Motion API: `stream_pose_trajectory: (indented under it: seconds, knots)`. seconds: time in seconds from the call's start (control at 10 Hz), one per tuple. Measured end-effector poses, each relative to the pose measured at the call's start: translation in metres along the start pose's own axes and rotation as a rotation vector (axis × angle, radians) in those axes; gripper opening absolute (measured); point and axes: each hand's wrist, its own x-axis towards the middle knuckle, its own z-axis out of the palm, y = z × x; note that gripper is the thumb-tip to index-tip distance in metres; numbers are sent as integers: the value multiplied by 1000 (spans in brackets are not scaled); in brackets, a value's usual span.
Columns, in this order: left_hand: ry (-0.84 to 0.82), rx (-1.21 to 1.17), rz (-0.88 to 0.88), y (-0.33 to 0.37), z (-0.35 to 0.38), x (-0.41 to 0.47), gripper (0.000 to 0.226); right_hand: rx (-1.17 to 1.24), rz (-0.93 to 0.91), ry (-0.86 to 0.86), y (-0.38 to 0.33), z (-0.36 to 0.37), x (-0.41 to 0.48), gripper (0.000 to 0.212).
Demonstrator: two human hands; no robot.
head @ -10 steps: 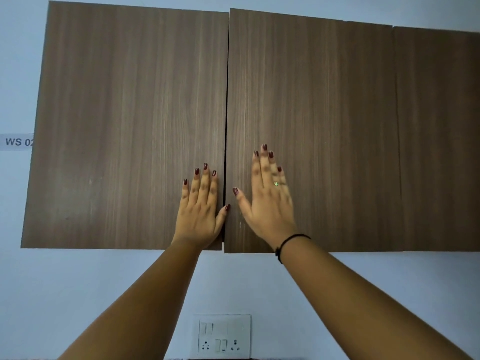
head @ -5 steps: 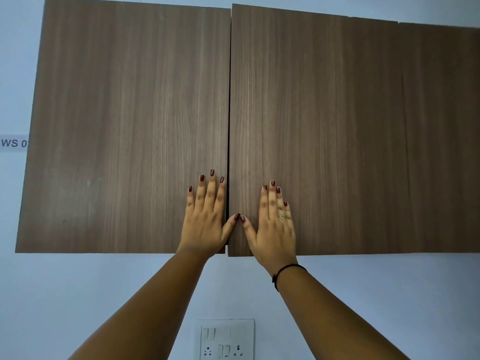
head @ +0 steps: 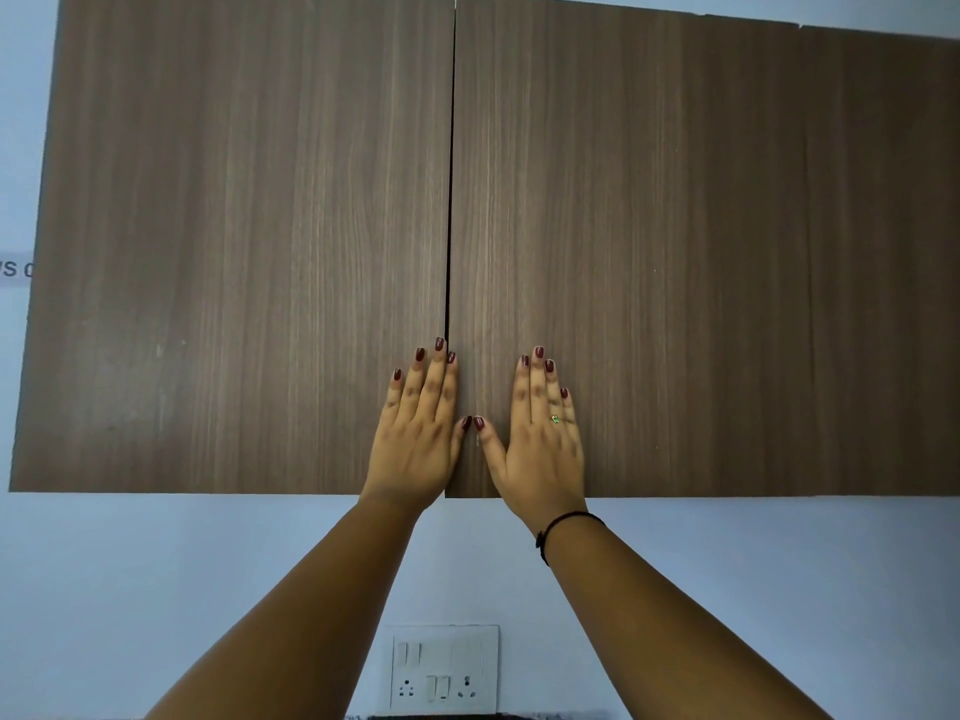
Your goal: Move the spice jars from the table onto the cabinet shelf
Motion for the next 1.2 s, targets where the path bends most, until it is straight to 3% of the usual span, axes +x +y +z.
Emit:
stream_pose_trajectory:
  seconds: [0.4, 1.2]
  knots:
    - [-1, -65, -139, 7, 14, -3, 66, -19, -4, -12, 4, 12, -2, 78]
    - [-17, -24, -138, 9, 15, -4, 64, -14, -67, 47, 8, 8, -1, 71]
